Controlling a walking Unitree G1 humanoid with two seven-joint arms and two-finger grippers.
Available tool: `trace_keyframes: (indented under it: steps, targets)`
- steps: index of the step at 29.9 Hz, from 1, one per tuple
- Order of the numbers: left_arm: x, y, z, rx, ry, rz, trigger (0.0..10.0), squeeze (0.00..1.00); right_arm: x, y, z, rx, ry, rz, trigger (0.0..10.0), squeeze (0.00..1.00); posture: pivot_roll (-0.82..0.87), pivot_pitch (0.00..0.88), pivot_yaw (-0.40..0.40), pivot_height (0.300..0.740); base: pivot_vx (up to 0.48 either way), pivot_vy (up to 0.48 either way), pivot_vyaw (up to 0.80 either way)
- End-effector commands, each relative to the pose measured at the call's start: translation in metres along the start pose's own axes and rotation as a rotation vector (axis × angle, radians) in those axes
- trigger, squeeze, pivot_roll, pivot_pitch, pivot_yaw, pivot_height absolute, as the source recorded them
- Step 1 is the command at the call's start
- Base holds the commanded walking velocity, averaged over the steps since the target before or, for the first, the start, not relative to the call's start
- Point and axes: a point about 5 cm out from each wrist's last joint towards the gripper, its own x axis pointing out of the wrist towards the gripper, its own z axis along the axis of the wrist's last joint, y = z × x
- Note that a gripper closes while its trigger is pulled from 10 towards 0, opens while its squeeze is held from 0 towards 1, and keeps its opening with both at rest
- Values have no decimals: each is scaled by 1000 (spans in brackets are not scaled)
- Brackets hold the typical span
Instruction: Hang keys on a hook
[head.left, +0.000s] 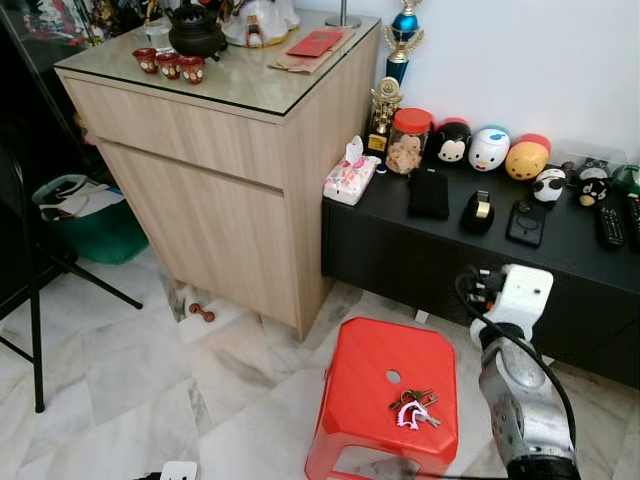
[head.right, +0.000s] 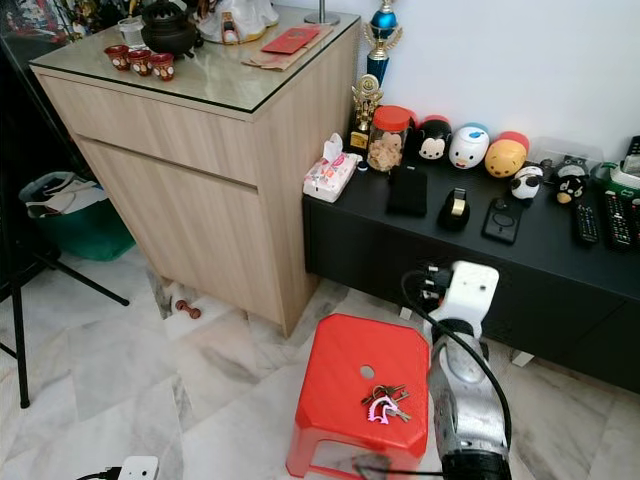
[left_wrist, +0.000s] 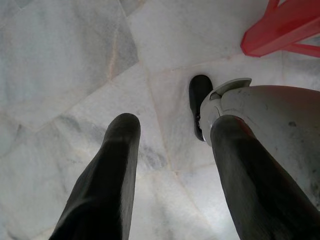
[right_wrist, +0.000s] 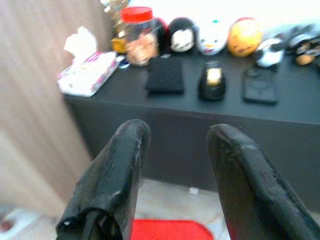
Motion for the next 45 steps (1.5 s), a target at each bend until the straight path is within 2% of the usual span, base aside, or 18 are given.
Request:
trace_keyframes:
  steps: [1, 5, 8, 10, 12, 15, 18, 21, 23, 26, 29, 30, 31, 32, 35, 38, 41, 45]
  targets:
    - [-1, -1, -6, 15, 11, 1, 10000, 0, 1, 0, -2, -8, 39, 30, 10000, 0, 93, 35, -16, 740, 0, 0, 0]
    - [-1, -2, -8, 14, 15, 1, 10000, 0, -1, 5, 1, -37, 12, 78, 10000, 0, 90, 27, -18, 740, 0, 0, 0]
    - [-2, -3, -9, 15, 16, -2, 10000, 0, -11, 19, -12, -101, 31, 227, 10000, 0, 97, 27, -17, 740, 0, 0, 0]
    - [-2, -3, -9, 19, 15, -4, 10000, 0, -14, 22, -15, -113, 40, 258, 10000, 0, 100, 25, -18, 740, 0, 0, 0]
    - [-2, -2, -8, 17, 12, -2, 10000, 0, -12, 18, -11, -96, 37, 235, 10000, 0, 97, 23, -19, 740, 0, 0, 0]
    - [-2, -1, -8, 18, 12, 2, 10000, 0, -7, 12, -1, -158, -12, 178, 10000, 0, 88, 21, -16, 740, 0, 0, 0]
    - [-2, 0, -8, 17, 12, 5, 10000, 0, -4, 10, 5, -154, -51, 155, 10000, 0, 92, 23, -14, 740, 0, 0, 0]
    - [-1, 1, -6, 19, 7, 6, 10000, 0, -5, 17, 3, -95, -61, 168, 10000, 0, 89, 33, -16, 740, 0, 0, 0]
    - [-1, 0, -5, 22, 4, 5, 10000, 0, -6, 22, -6, -112, -52, 186, 10000, 0, 109, 46, -21, 740, 0, 0, 0]
    - [-1, 1, -3, 17, -2, 7, 10000, 0, -6, 24, -6, -106, -62, 198, 10000, 0, 109, 47, -21, 740, 0, 0, 0]
    - [-1, 2, -2, 12, -8, 12, 10000, 0, -7, 26, 1, -139, -126, 180, 10000, 0, 100, 54, -19, 740, 0, 0, 0]
    - [-1, 2, -3, 14, -5, 13, 10000, 0, -6, 26, 2, -172, -136, 175, 10000, 0, 97, 55, -18, 740, 0, 0, 0]
    - [-1, 2, -4, 18, 0, 13, 10000, 0, -6, 26, 3, -243, -157, 178, 10000, 0, 96, 56, -18, 740, 0, 0, 0]
    - [-1, 2, -5, 19, 1, 13, 10000, 0, -6, 26, 3, -257, -161, 180, 10000, 0, 98, 58, -19, 740, 0, 0, 0]
    - [-1, 2, -5, 12, 1, 15, 10000, 0, -7, 26, 3, -205, -168, 181, 10000, 0, 99, 62, -21, 740, 0, 0, 0]
    - [-1, 2, -5, 10, 1, 15, 10000, 0, -7, 25, 4, -200, -176, 178, 10000, 0, 99, 68, -20, 740, 0, 0, 0]
    - [-1, 1, -5, 8, 0, 13, 10000, 0, -2, 21, 9, -189, -195, 91, 10000, 0, 103, 72, -20, 740, 0, 0, 0]
    - [-1, 2, -5, 7, 2, 14, 10000, 0, 0, 28, 11, -189, -194, 107, 10000, 0, 104, 74, -20, 720, 0, 0, 0]
